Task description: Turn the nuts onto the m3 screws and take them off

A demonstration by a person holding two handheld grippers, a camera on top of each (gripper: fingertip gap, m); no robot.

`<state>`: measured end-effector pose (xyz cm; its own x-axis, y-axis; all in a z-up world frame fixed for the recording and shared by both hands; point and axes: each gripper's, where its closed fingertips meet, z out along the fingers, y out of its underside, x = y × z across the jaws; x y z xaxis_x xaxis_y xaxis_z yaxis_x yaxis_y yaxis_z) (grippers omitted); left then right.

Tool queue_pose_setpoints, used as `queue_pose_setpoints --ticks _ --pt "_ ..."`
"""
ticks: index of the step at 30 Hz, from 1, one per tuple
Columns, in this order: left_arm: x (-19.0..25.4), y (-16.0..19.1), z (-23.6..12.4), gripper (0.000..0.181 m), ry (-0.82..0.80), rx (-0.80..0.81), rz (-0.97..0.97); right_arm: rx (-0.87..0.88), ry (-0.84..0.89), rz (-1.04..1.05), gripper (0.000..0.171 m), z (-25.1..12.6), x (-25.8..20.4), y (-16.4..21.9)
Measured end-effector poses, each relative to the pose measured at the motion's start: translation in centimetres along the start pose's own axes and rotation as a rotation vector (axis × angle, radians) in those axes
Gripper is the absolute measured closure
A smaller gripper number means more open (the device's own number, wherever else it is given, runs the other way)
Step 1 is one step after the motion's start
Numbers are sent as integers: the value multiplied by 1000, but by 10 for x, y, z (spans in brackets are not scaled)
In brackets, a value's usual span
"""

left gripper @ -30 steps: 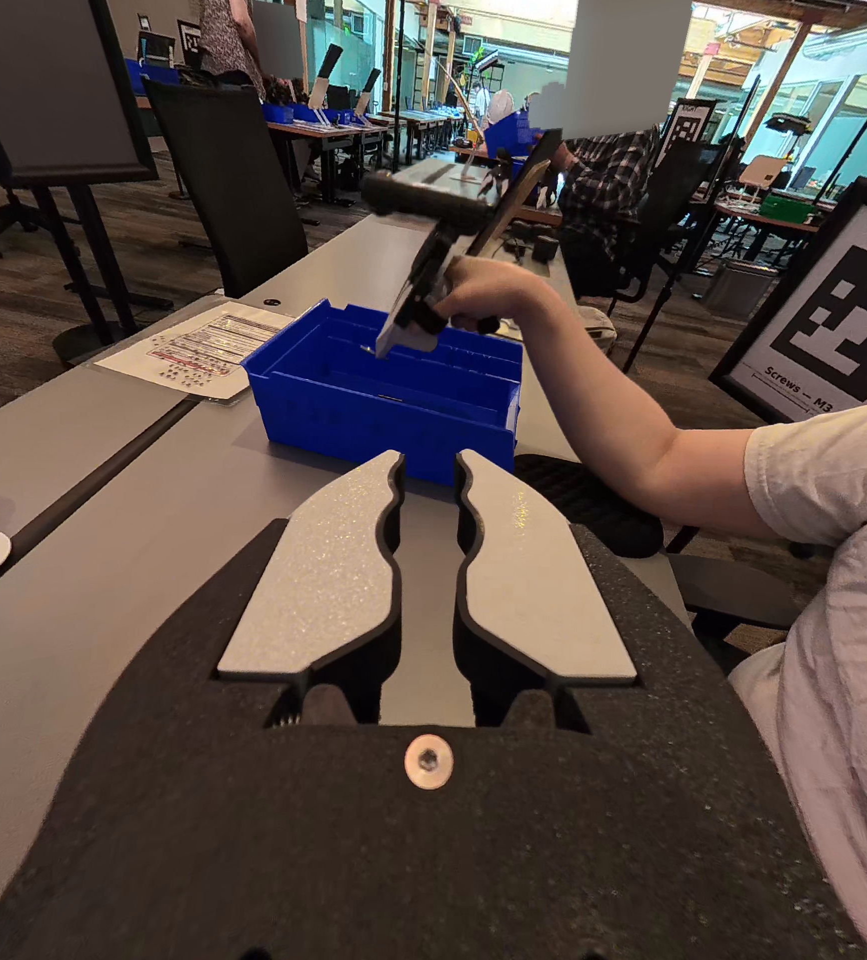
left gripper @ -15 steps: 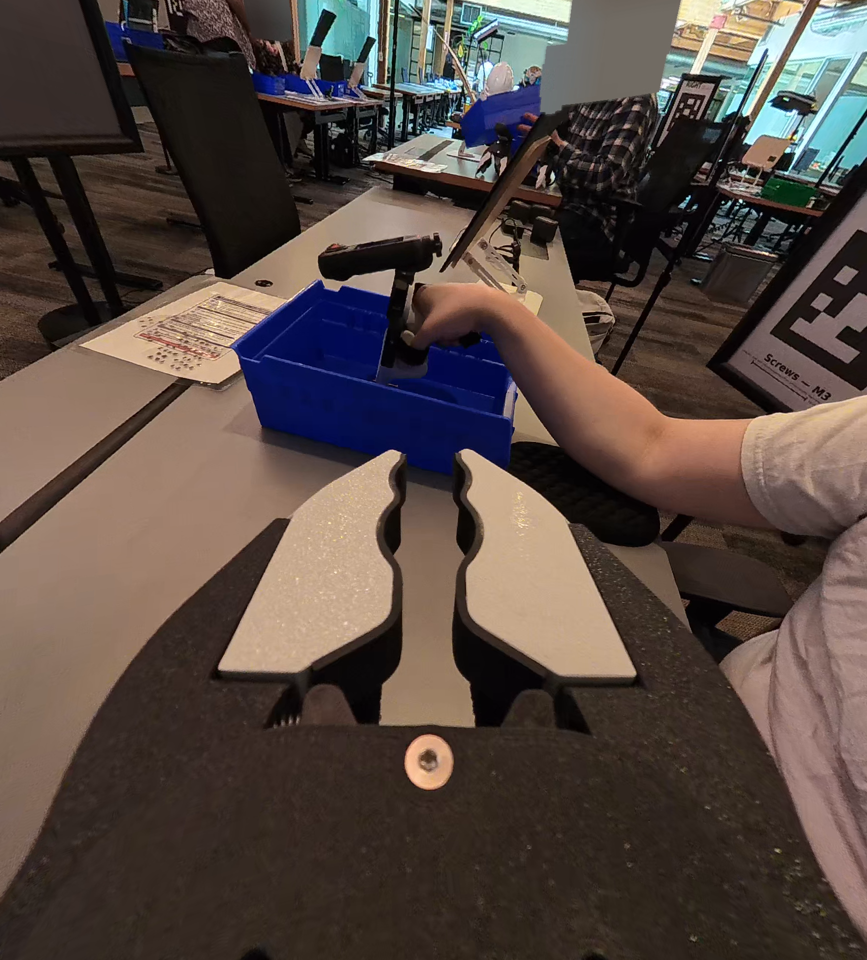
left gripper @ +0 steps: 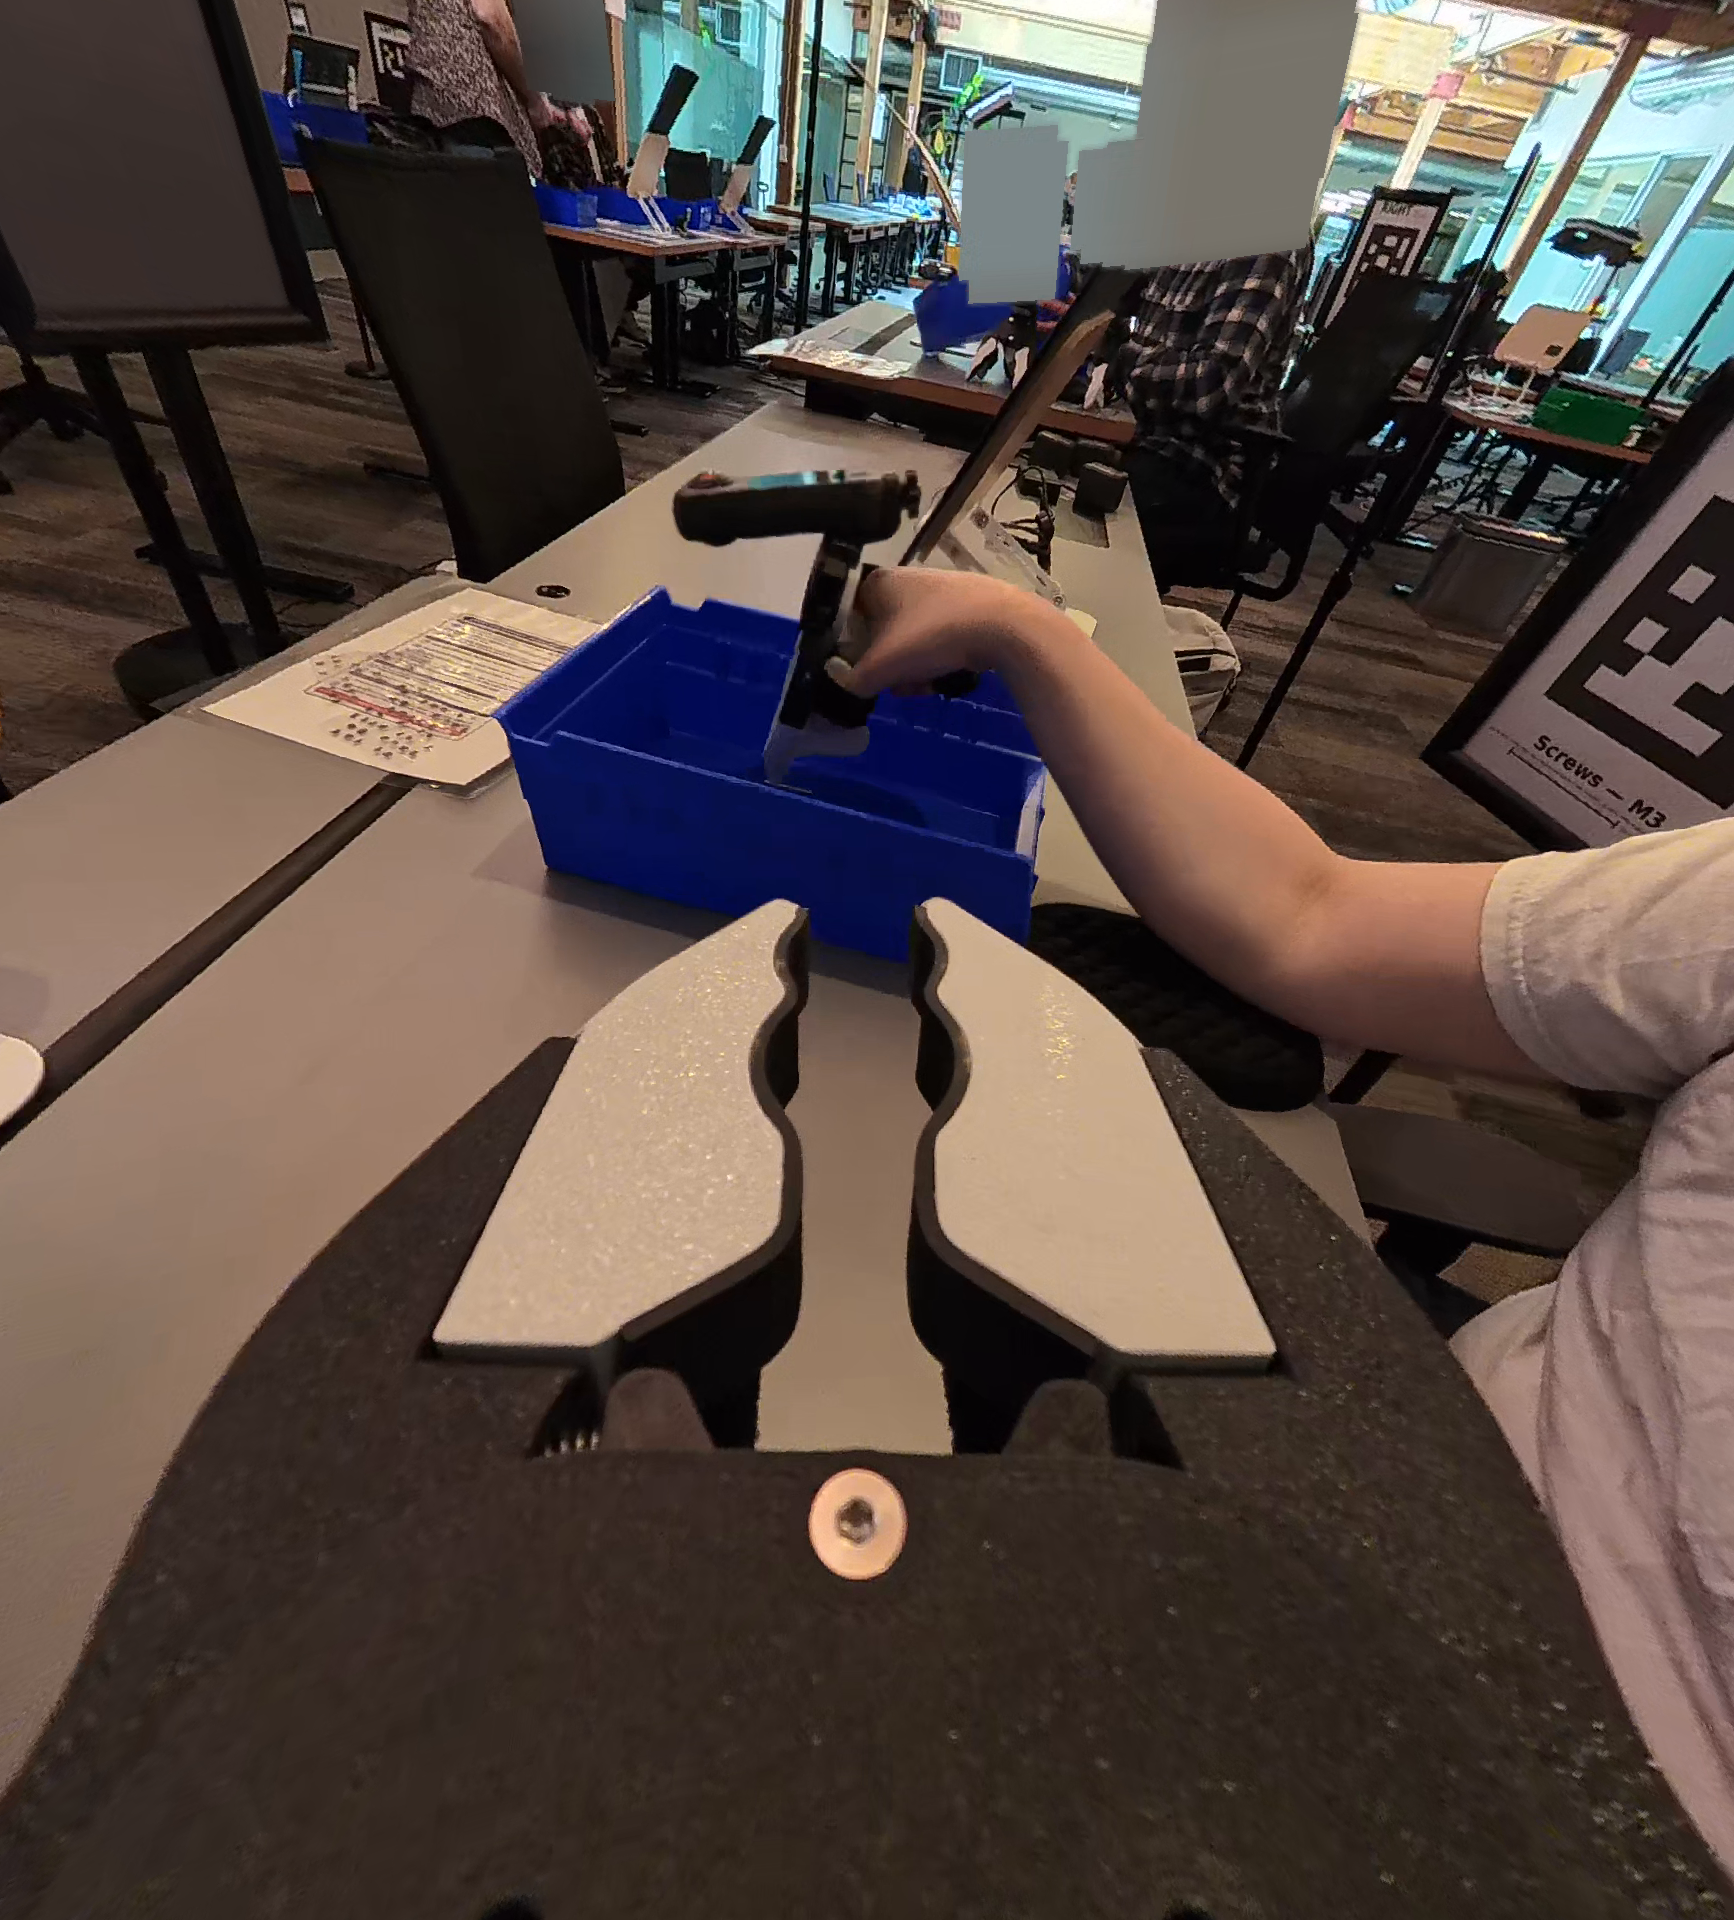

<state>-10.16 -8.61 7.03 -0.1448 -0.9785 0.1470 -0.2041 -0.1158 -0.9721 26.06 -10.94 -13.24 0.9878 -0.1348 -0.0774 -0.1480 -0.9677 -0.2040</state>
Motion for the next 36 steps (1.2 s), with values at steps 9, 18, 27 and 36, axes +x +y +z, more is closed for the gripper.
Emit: queue_pose_setpoints --ticks 9,18,27,36 --pt "-35 -18 -87 160 -353 -135 85 723 -93 -258 150 -155 -84 -59" --pt "-99 68 -236 167 -907 -626 -183 800 -99 -403 153 -169 -122 -66" --pt "-125 109 -294 174 -1033 -703 -397 690 -55 -447 153 -138 -124 -69" --pt "-155 105 -311 170 -1147 -618 -352 699 -46 -500 153 -130 -132 -75"
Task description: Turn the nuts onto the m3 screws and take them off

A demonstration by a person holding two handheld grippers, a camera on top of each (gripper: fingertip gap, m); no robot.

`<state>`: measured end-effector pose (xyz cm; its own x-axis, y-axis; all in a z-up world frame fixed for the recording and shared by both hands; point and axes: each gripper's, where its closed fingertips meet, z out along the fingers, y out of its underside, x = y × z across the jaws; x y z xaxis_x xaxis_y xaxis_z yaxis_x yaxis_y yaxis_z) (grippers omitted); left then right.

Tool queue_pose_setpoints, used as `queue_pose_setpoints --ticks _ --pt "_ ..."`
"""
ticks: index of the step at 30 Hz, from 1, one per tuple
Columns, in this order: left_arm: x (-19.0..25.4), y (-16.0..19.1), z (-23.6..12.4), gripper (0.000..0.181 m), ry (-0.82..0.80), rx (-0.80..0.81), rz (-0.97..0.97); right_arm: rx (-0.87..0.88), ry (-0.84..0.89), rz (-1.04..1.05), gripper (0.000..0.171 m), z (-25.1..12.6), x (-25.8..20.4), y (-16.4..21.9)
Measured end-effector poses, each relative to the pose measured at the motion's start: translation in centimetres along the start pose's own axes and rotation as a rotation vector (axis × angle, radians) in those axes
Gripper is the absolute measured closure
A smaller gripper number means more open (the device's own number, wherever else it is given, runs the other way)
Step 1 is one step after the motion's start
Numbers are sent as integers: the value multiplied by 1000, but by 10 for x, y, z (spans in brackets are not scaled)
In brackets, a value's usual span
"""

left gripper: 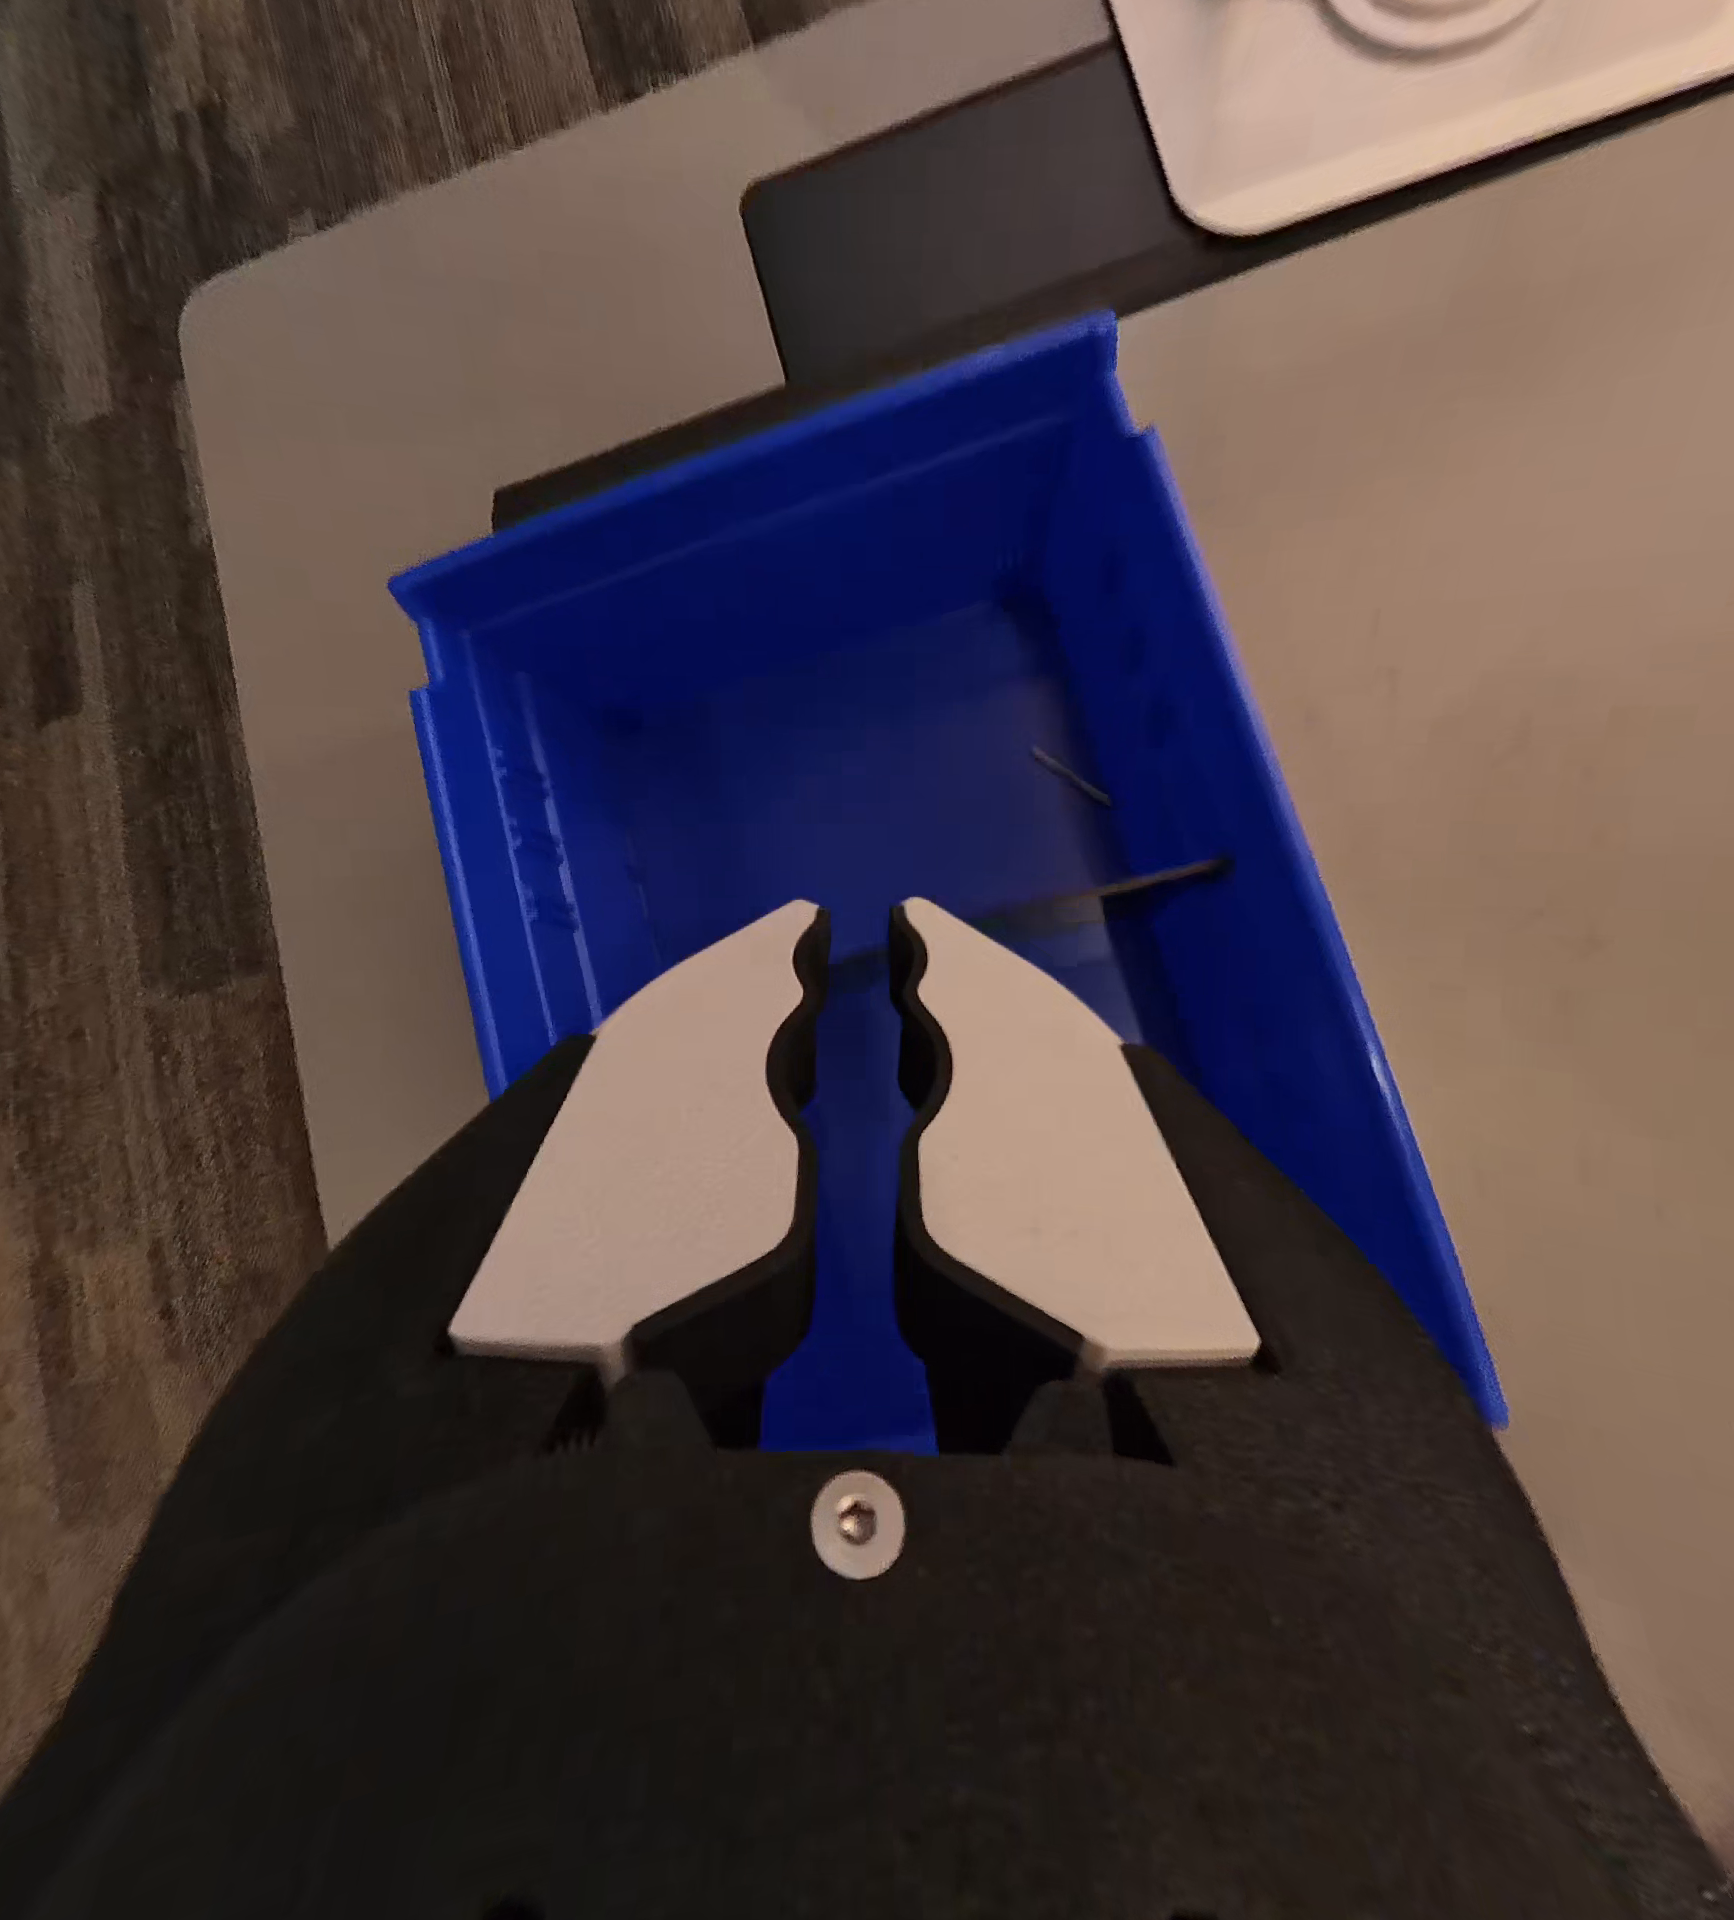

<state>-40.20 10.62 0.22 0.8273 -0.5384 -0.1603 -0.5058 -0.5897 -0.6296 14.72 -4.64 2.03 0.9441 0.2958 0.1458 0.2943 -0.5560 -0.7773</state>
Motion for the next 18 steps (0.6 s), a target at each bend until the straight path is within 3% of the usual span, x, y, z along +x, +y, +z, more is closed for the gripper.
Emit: queue_pose_setpoints --ticks 9,18 --pt "-6 -8 56 169 28 0 -76 -20 10 -72 154 13 -9 -2" --pt "-7 -7 68 169 30 -26 -19 -53 28 -105 155 32 -9 3"
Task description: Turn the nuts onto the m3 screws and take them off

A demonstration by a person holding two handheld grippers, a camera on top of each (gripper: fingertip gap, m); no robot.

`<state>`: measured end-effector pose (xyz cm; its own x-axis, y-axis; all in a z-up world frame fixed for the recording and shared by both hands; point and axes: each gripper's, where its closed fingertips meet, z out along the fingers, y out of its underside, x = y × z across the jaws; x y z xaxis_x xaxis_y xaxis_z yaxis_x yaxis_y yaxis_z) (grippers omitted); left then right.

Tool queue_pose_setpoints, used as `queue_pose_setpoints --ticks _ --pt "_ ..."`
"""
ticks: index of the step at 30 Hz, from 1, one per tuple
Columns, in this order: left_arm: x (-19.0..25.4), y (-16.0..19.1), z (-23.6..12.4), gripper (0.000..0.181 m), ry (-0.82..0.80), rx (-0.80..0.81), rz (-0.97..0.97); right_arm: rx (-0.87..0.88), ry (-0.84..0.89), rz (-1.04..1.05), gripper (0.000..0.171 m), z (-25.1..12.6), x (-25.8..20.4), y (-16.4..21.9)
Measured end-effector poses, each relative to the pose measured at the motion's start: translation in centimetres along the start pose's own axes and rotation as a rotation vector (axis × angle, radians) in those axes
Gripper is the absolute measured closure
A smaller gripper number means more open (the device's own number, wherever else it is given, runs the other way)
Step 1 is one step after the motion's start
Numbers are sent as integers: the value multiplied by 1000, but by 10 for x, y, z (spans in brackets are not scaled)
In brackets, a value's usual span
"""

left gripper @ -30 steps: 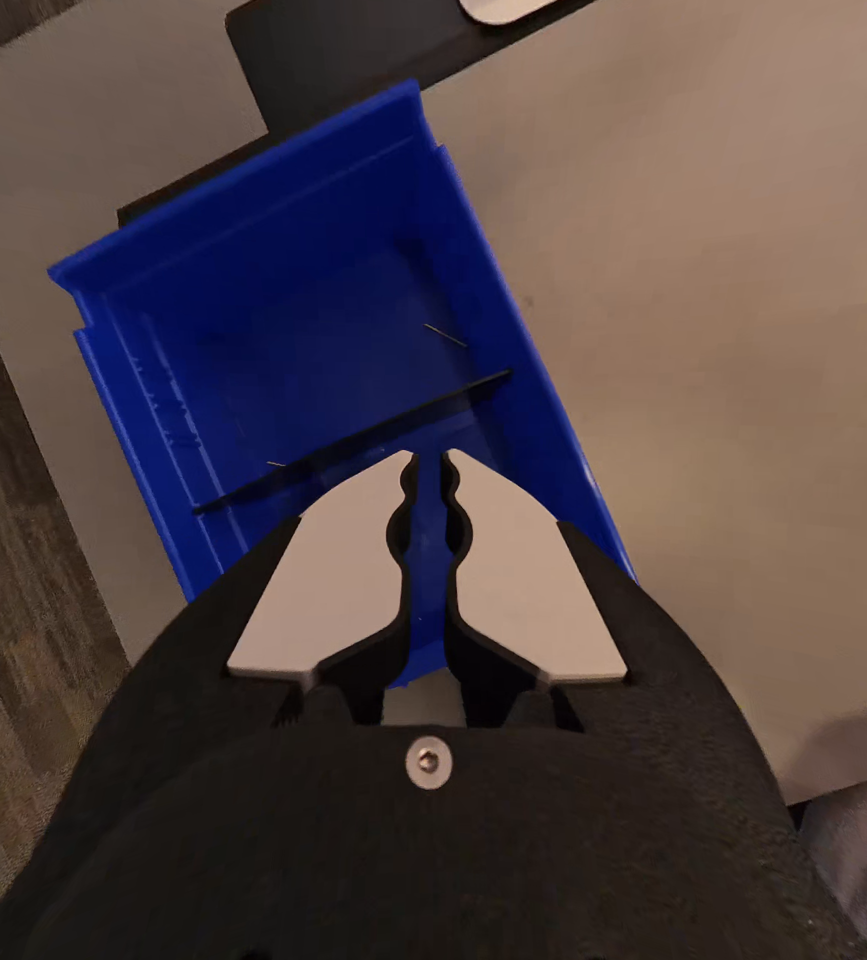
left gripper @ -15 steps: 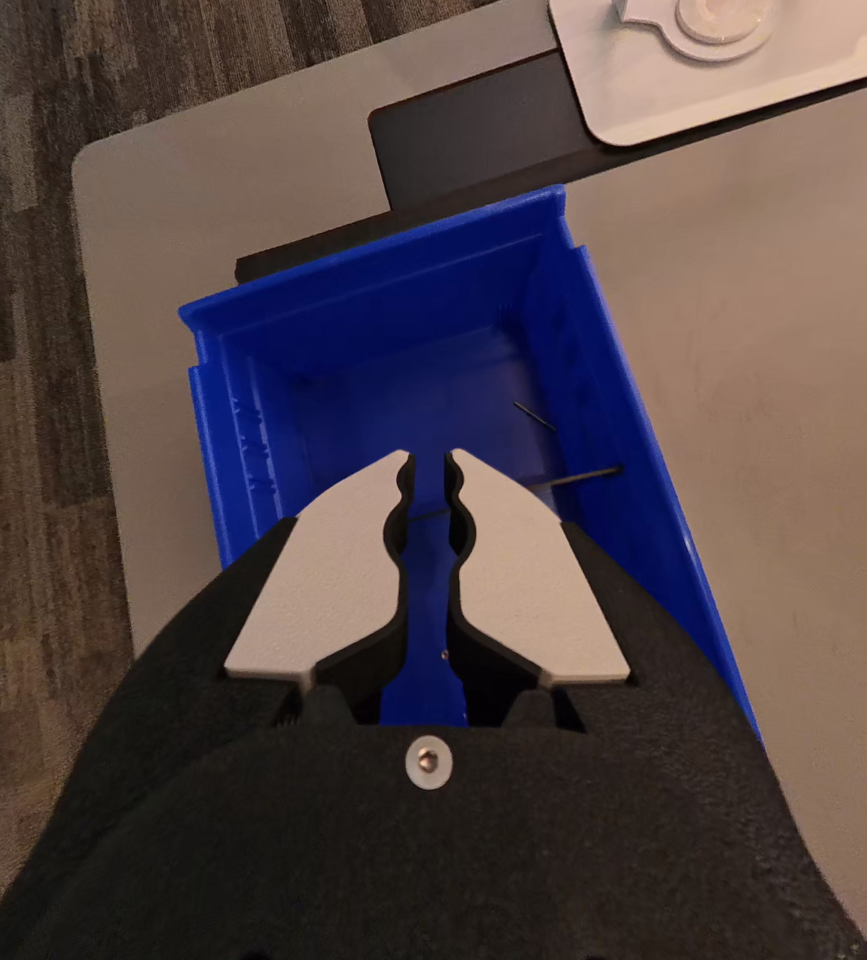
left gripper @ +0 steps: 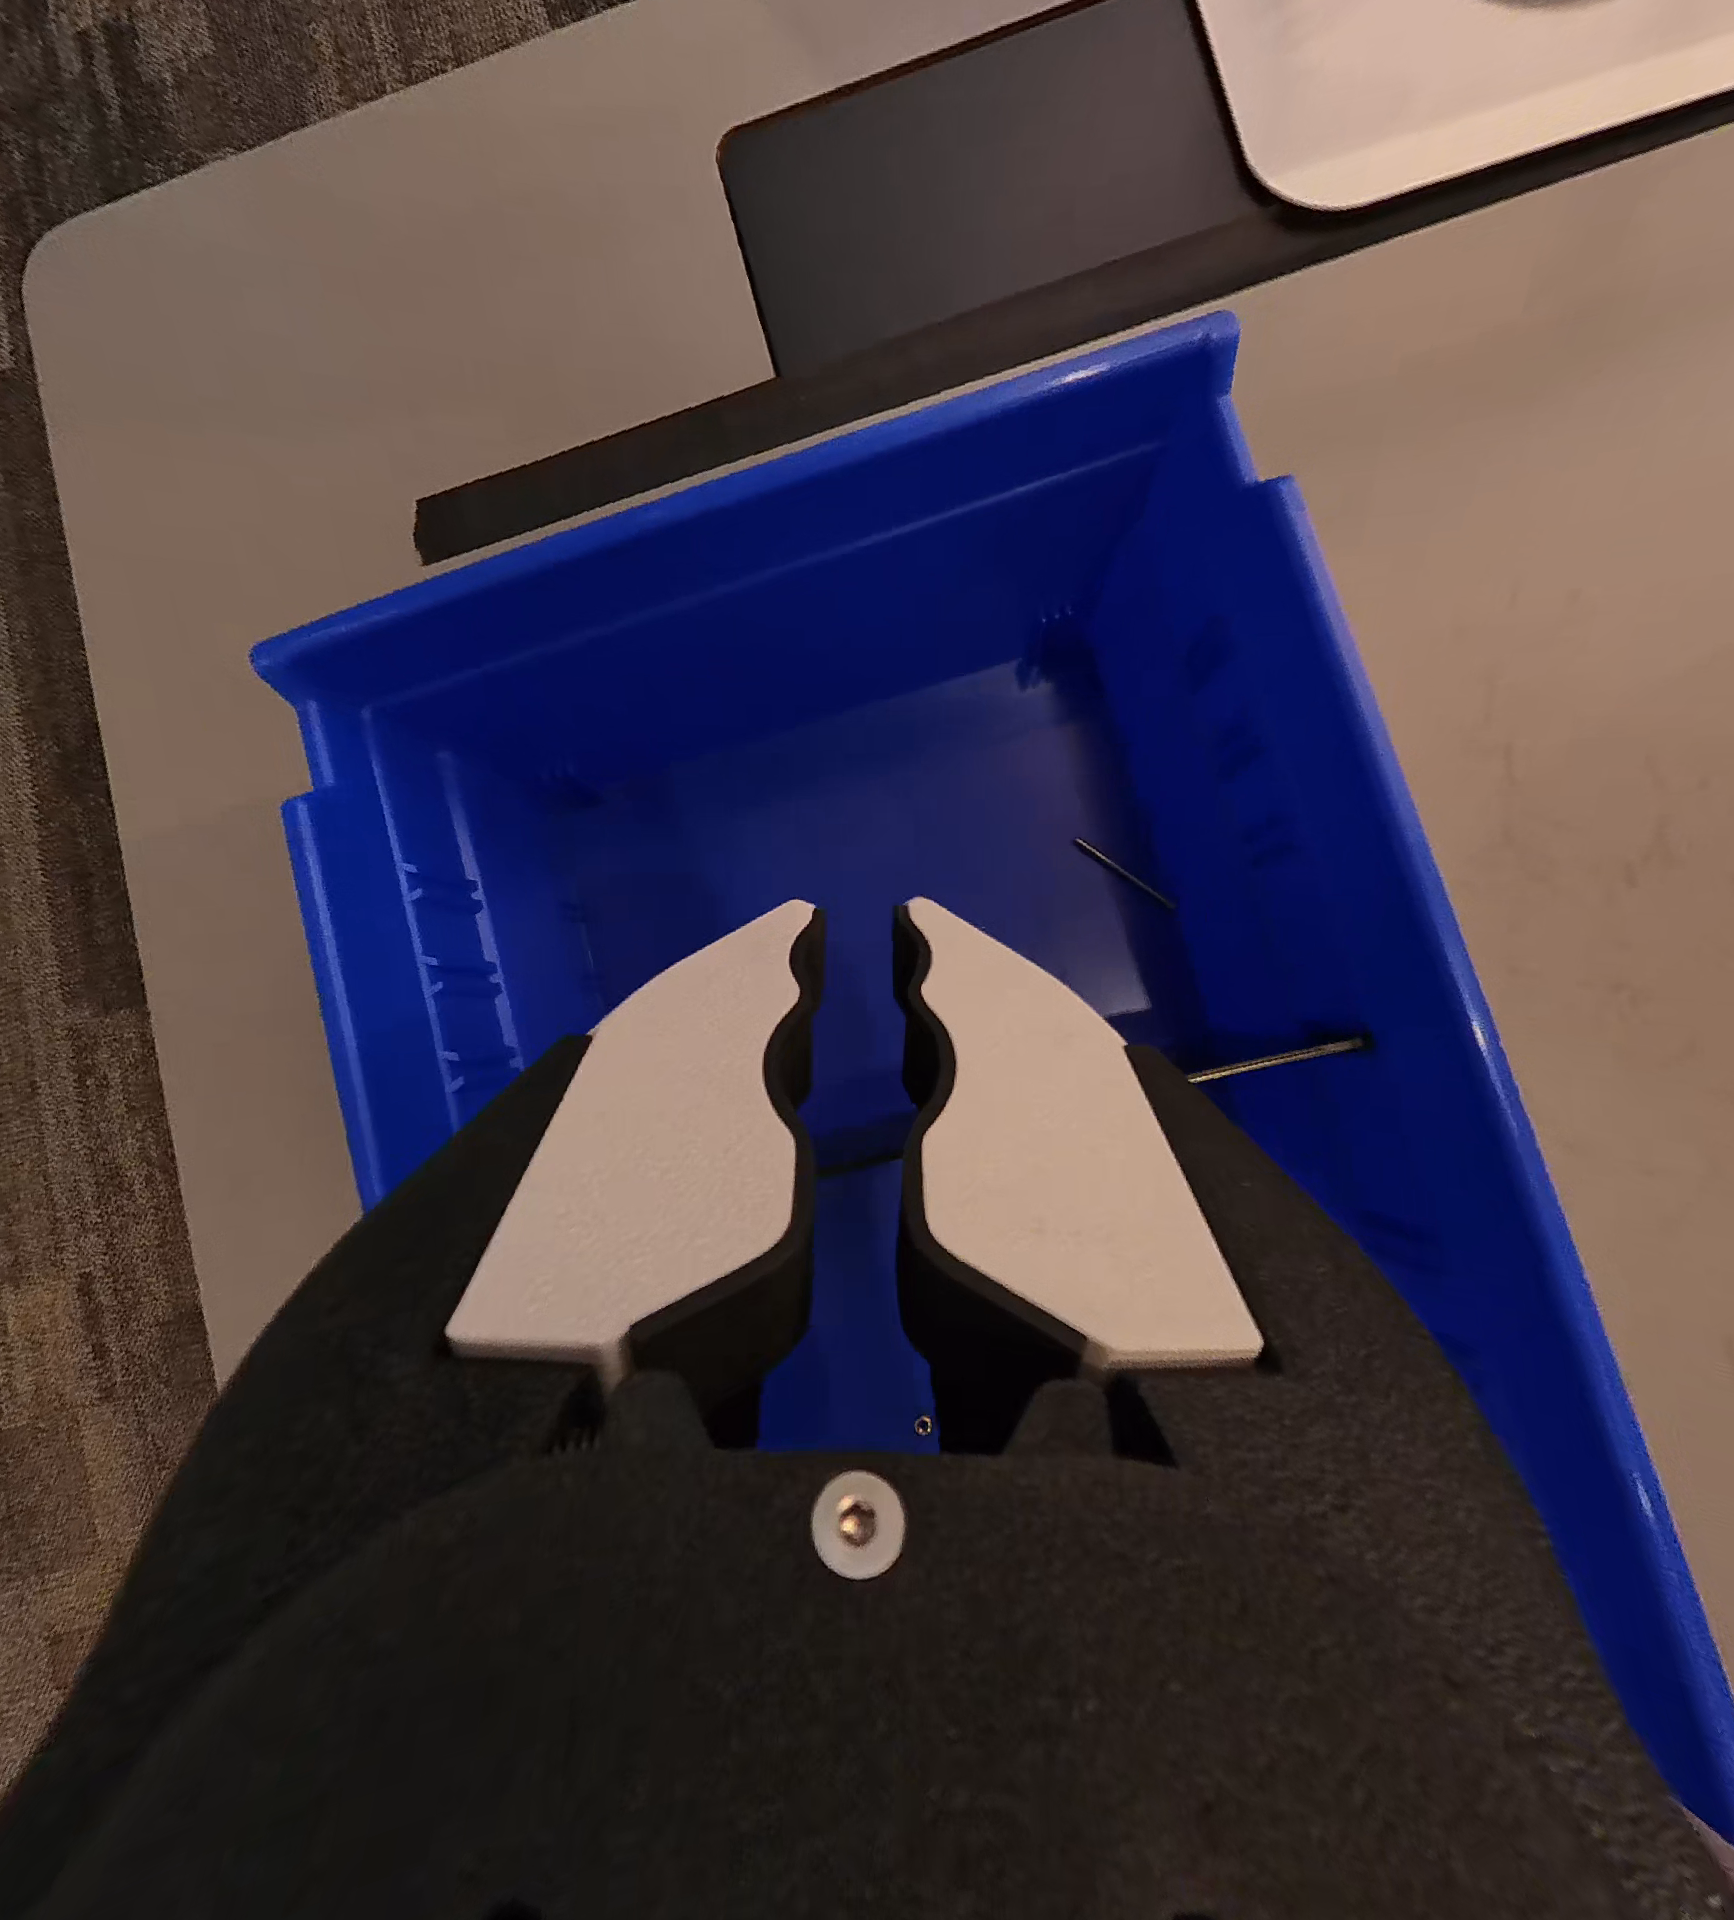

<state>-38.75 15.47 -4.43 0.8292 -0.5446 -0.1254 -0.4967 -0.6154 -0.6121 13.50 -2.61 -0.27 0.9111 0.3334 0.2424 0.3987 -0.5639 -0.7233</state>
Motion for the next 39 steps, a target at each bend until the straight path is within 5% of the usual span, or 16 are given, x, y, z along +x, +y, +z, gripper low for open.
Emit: queue_pose_setpoints --ticks 14,19,29,39 --pt "6 12 1 176 90 -55 -136 124 21 -15 159 3 -5 -19" --pt "-4 15 -1 169 -4 -78 -117 150 0 -8 159 10 -10 -21" --pt "-14 -25 -40 166 -126 205 -109 342 -196 -72 160 10 -59 -51" --pt "24 -50 -48 170 173 361 -27 671 -535 -6 160 -49 -117 -107"
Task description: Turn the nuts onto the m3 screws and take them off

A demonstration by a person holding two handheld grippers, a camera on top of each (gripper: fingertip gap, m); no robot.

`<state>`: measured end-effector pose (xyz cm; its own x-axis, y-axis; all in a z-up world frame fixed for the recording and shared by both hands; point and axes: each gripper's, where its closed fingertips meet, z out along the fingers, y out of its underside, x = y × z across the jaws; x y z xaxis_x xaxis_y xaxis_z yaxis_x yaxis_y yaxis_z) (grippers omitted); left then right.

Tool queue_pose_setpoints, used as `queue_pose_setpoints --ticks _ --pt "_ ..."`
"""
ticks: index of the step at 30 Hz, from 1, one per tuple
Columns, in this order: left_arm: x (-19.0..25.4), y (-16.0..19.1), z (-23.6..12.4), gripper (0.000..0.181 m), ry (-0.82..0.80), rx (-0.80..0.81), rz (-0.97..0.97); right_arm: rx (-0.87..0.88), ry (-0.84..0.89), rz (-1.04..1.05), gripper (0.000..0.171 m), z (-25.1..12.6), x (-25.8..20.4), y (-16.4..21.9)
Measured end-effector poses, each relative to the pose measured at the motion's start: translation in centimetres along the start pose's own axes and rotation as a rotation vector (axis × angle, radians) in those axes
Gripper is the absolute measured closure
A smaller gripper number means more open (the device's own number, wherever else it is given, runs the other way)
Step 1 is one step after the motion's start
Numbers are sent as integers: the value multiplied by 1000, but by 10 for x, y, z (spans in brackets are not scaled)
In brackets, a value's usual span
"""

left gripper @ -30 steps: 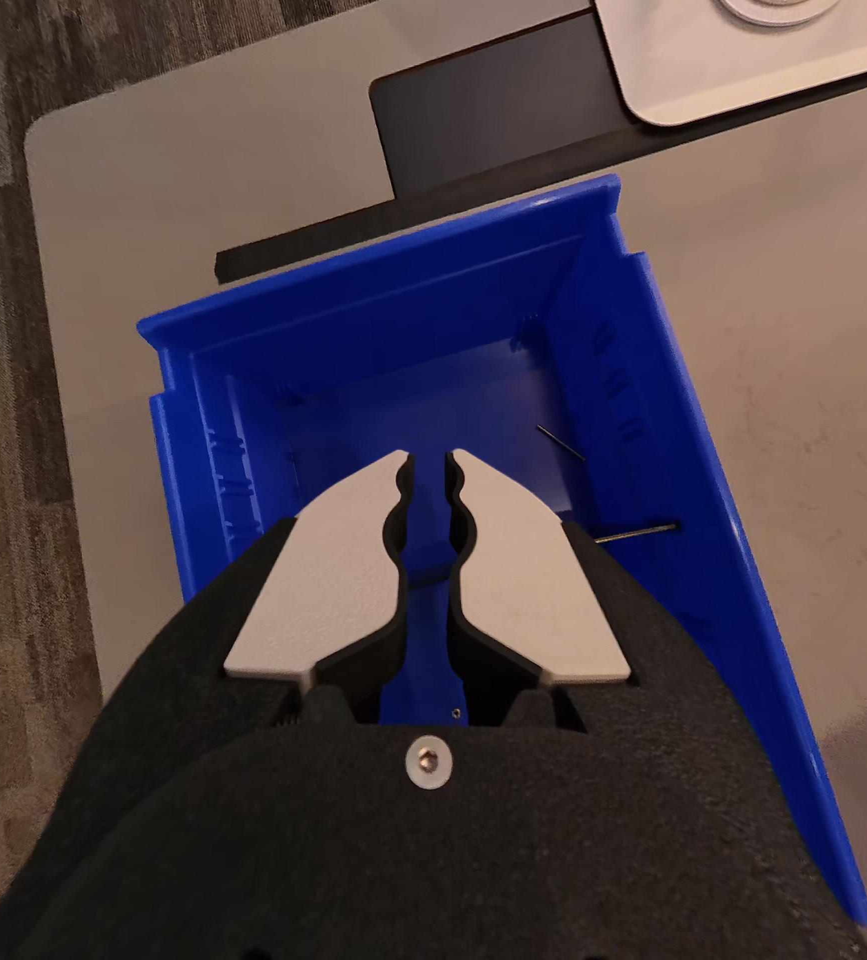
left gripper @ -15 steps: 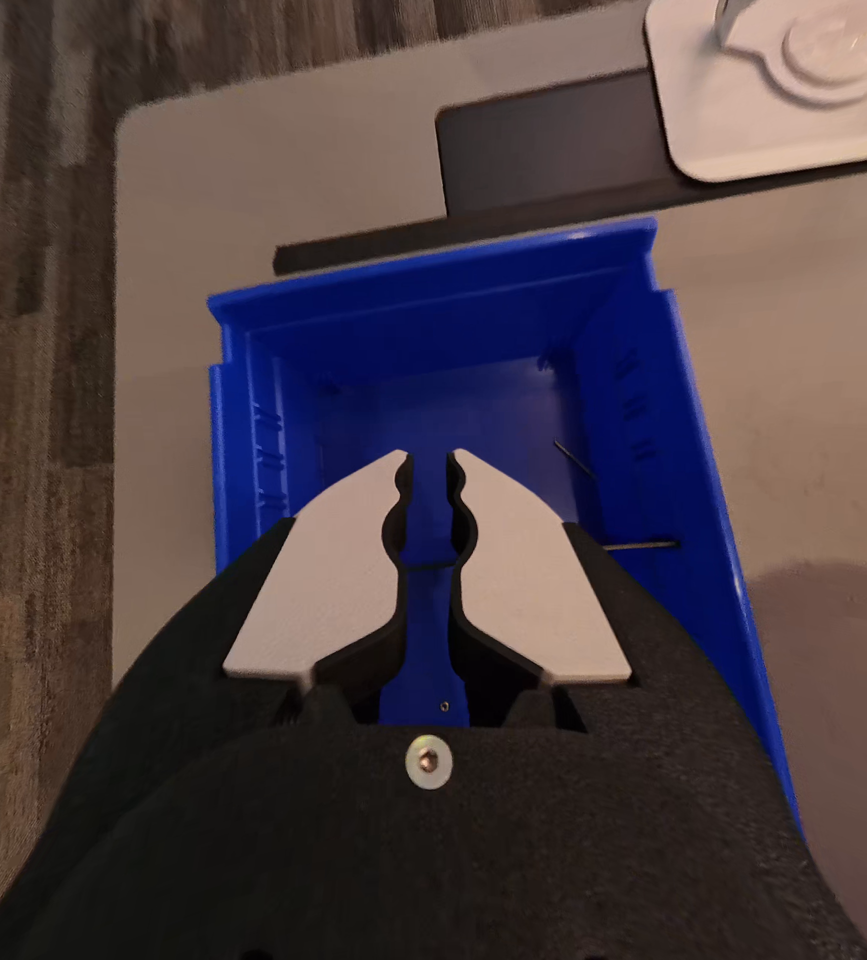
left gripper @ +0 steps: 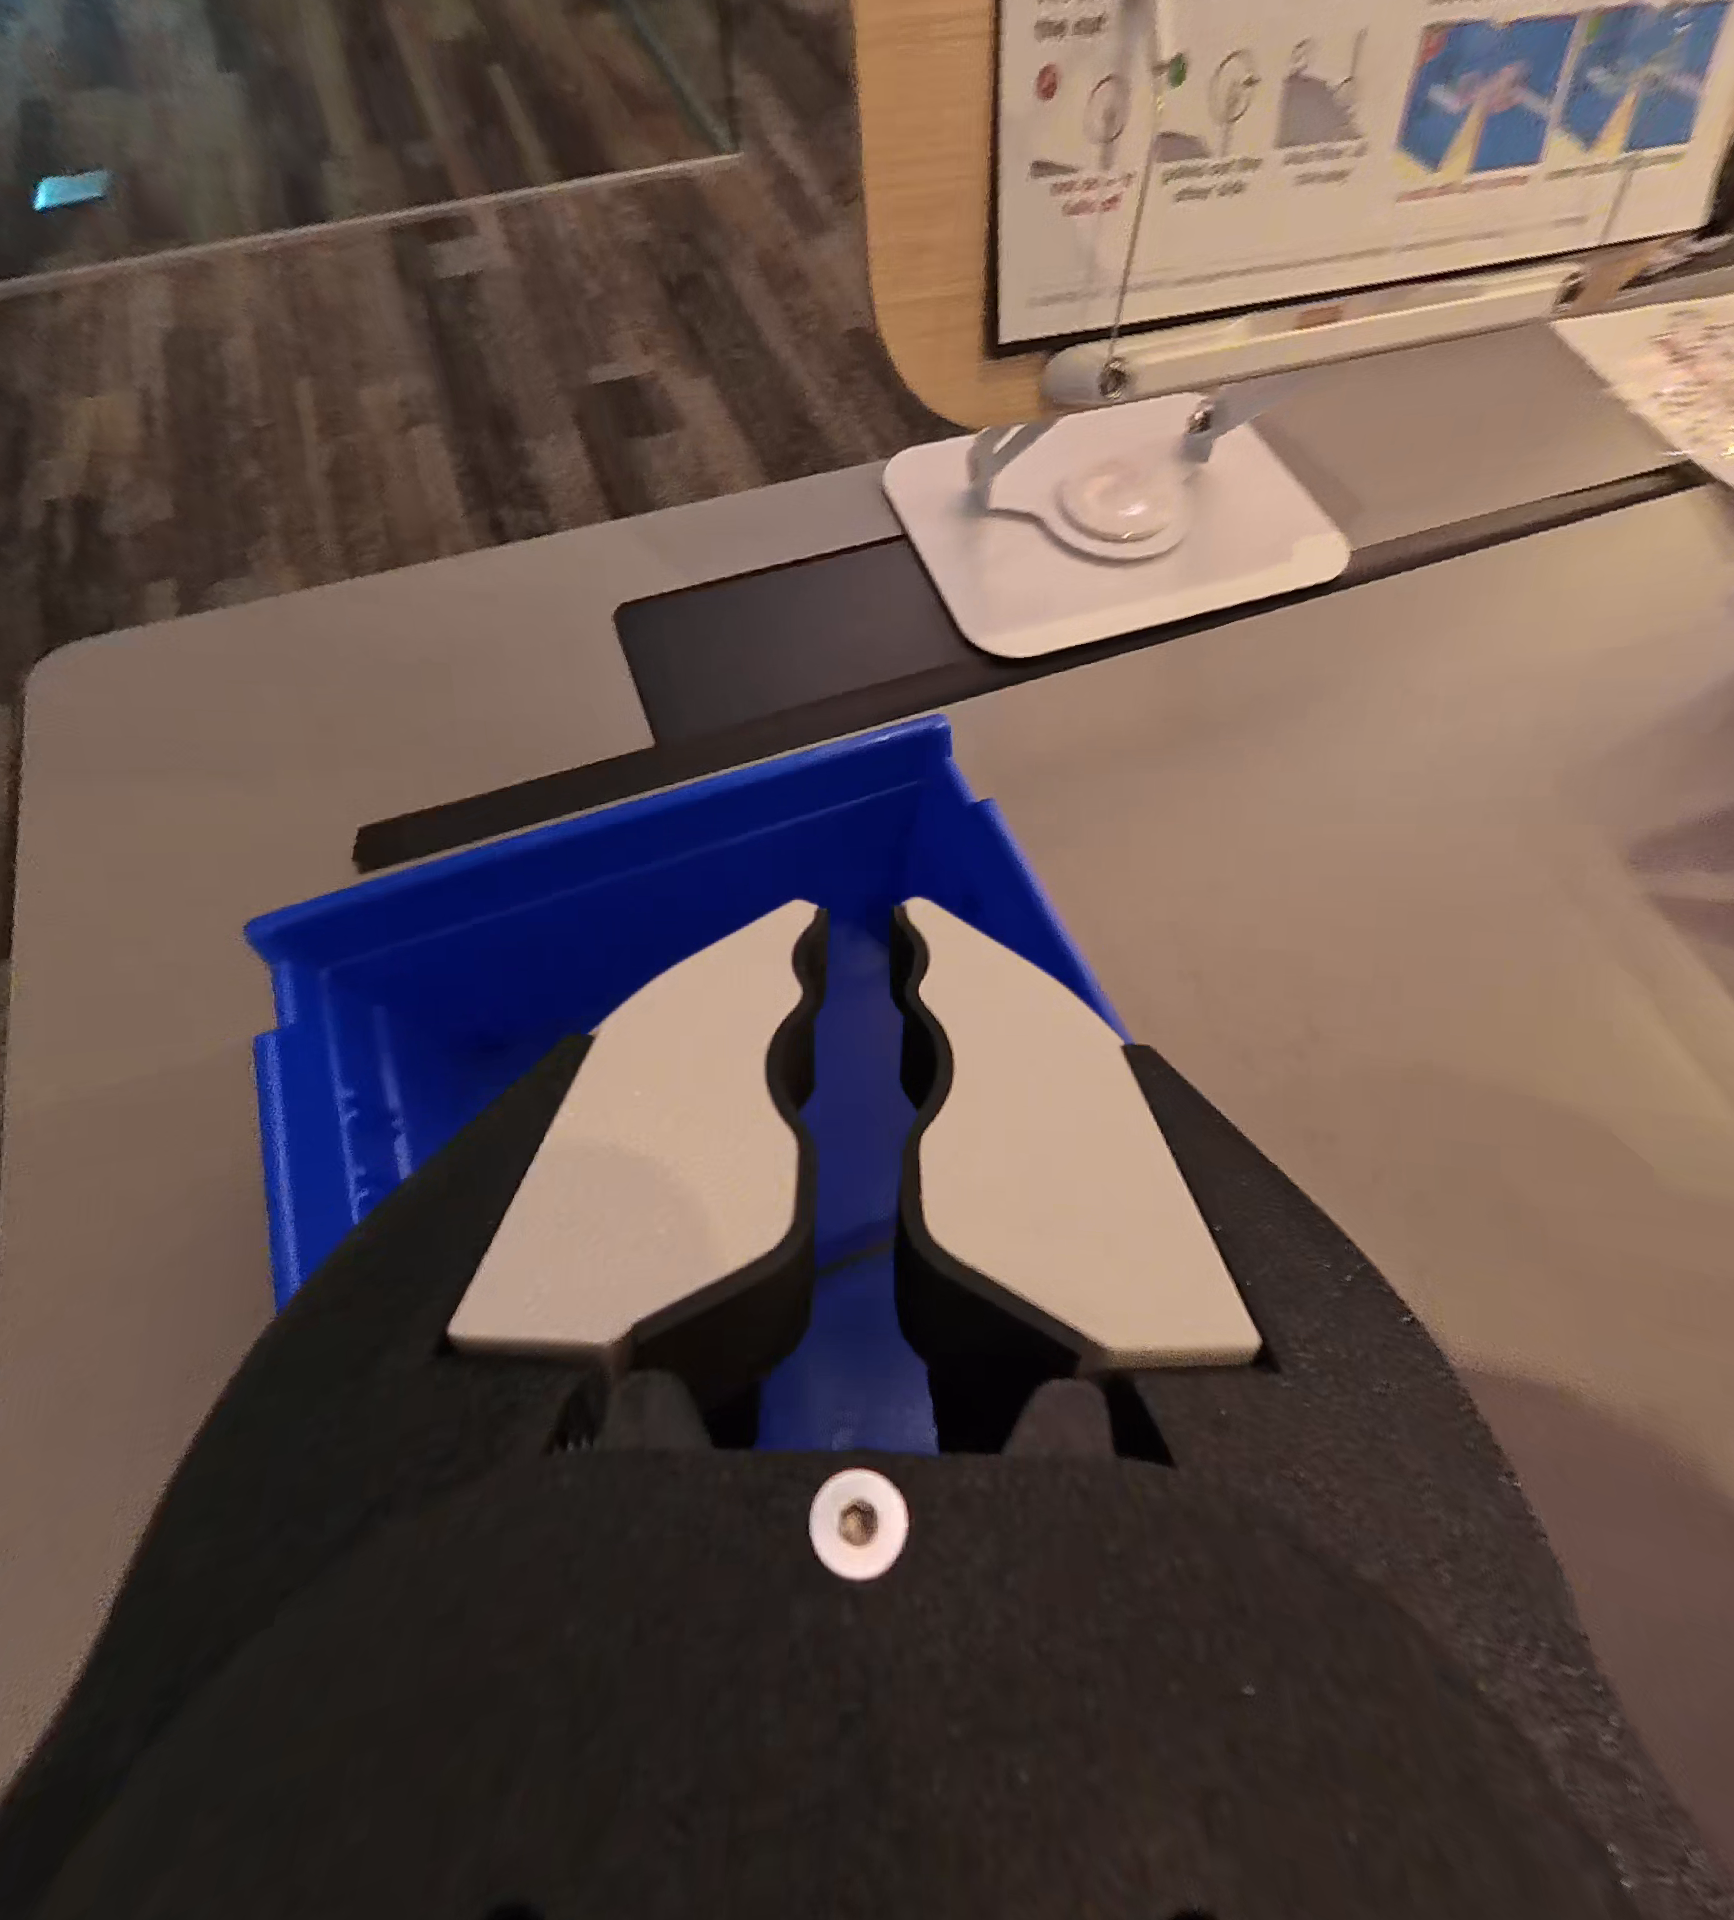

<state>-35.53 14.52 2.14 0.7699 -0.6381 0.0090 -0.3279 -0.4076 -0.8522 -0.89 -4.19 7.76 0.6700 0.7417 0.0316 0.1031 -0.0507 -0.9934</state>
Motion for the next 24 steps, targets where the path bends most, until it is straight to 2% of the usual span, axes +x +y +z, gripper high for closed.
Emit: queue_pose_setpoints --ticks 3,6,7,10,13,18,24 --pt "10 -1 9 174 97 -35 109 7 -11 -12 160 -2 -6 -6" --pt "8 8 35 175 194 -221 281 6 -31 -31 160 -6 -10 -11" --pt "-1 12 45 176 205 -288 253 4 -33 -30 160 -7 -10 -12" --pt "-8 38 57 176 340 -529 -21 -7 9 -31 160 -8 -5 -12" --pt "-12 62 62 172 317 -640 -195 -22 25 -18 159 -5 -1 -5" --pt "1 96 80 162 189 -756 -237 -66 33 -10 159 0 5 5" --pt "17 108 99 152 134 -819 -318 -120 39 -44 158 -6 3 10"
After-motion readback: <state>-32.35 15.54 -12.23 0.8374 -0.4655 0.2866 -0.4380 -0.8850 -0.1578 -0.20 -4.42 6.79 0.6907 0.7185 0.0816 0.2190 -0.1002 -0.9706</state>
